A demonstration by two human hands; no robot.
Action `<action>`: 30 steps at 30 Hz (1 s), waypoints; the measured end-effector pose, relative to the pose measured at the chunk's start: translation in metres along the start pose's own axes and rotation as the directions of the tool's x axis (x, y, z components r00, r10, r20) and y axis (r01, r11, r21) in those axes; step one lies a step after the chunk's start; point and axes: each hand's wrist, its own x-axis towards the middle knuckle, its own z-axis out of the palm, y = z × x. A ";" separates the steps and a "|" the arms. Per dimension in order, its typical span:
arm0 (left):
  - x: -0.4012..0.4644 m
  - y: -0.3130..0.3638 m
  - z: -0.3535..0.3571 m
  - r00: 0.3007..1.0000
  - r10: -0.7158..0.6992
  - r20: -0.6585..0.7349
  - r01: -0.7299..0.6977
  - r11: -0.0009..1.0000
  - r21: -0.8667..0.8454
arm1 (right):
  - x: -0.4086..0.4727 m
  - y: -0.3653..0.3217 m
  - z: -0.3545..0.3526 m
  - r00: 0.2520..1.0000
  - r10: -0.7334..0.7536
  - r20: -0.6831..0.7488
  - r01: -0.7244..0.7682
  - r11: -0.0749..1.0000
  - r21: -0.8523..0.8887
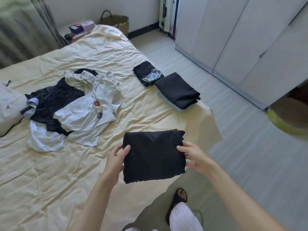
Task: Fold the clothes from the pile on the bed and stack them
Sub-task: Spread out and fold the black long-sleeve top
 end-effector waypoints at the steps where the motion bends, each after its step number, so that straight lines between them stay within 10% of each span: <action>1: 0.003 0.005 0.020 1.000 0.000 0.009 0.000 1.000 0.011 | 0.004 -0.005 -0.018 1.000 0.009 -0.021 -0.009 1.000 0.005; 16: 0.186 0.149 0.204 0.985 0.140 0.100 -0.166 0.929 0.331 | 0.121 -0.125 -0.130 0.984 0.112 -0.141 -0.060 0.943 0.327; 30: 0.439 0.222 0.326 0.892 0.373 0.255 -0.436 0.559 0.706 | 0.324 -0.196 -0.136 0.954 0.262 -0.147 -0.075 0.680 0.729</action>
